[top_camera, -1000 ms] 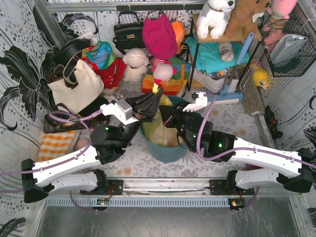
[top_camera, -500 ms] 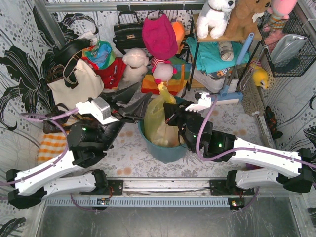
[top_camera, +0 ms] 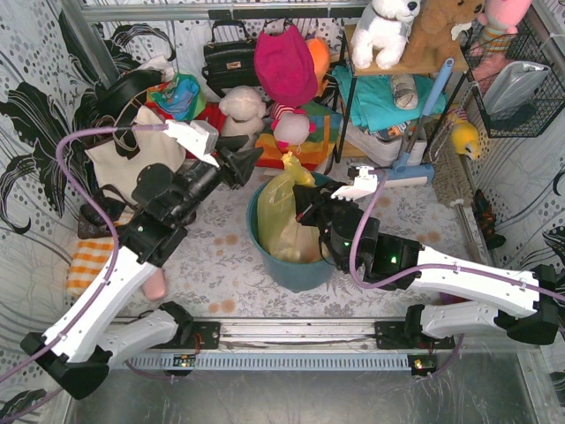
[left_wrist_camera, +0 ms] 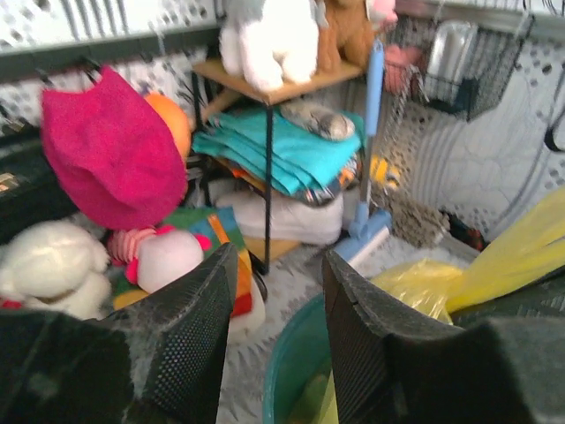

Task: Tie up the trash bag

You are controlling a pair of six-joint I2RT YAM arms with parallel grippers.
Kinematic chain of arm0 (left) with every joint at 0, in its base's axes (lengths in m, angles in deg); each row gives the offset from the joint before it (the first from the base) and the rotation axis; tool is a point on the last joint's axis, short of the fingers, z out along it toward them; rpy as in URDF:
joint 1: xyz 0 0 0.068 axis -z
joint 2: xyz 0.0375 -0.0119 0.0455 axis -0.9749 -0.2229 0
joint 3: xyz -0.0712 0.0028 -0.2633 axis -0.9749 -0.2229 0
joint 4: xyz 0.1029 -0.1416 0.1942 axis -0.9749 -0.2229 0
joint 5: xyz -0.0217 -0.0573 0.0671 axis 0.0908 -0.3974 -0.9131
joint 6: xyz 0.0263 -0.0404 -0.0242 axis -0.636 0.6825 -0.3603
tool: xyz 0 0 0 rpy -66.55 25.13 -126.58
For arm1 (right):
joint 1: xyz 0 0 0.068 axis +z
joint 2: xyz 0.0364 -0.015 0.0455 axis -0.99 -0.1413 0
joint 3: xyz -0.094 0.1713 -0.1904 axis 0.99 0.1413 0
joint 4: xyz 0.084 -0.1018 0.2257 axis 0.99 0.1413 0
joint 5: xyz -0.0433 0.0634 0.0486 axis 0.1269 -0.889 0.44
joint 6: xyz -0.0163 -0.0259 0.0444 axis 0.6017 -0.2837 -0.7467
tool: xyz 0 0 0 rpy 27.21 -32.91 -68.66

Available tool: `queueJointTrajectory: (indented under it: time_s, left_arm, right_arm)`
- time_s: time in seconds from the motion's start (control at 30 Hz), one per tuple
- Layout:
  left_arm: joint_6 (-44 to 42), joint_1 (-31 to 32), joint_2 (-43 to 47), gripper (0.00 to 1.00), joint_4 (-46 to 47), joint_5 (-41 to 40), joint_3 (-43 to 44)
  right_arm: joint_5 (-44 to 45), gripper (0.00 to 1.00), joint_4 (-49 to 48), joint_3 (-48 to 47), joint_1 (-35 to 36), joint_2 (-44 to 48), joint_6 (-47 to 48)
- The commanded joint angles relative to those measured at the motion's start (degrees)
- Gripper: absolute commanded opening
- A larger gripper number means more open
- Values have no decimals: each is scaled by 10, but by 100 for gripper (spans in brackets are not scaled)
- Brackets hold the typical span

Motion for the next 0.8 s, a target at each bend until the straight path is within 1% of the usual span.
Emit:
queueJointTrajectory:
  time_s: [0.0, 0.07, 0.13, 0.37, 0.5, 0.57, 0.77]
  left_arm:
    - [70, -54, -30, 51, -14, 197, 22]
    - [77, -74, -52, 51, -15, 266, 30]
    - [79, -91, -71, 52, -18, 317, 33]
    - [81, -144, -102, 52, -14, 429, 25]
    - [92, -156, -109, 55, 4, 510, 19]
    - [92, -156, -112, 56, 5, 528, 18]
    - [100, -156, -131, 54, 24, 533, 8]
  right_arm:
    - [10, 0, 3, -8, 3, 7, -11]
    - [12, 0, 4, -8, 3, 7, -11]
    - [10, 0, 4, -9, 3, 8, -11]
    - [3, 0, 12, -19, 3, 3, -5]
    - [-2, 0, 9, -22, 3, -1, 3]
    - [-3, 0, 8, -23, 3, -4, 3]
    - [-4, 0, 9, -20, 3, -3, 0]
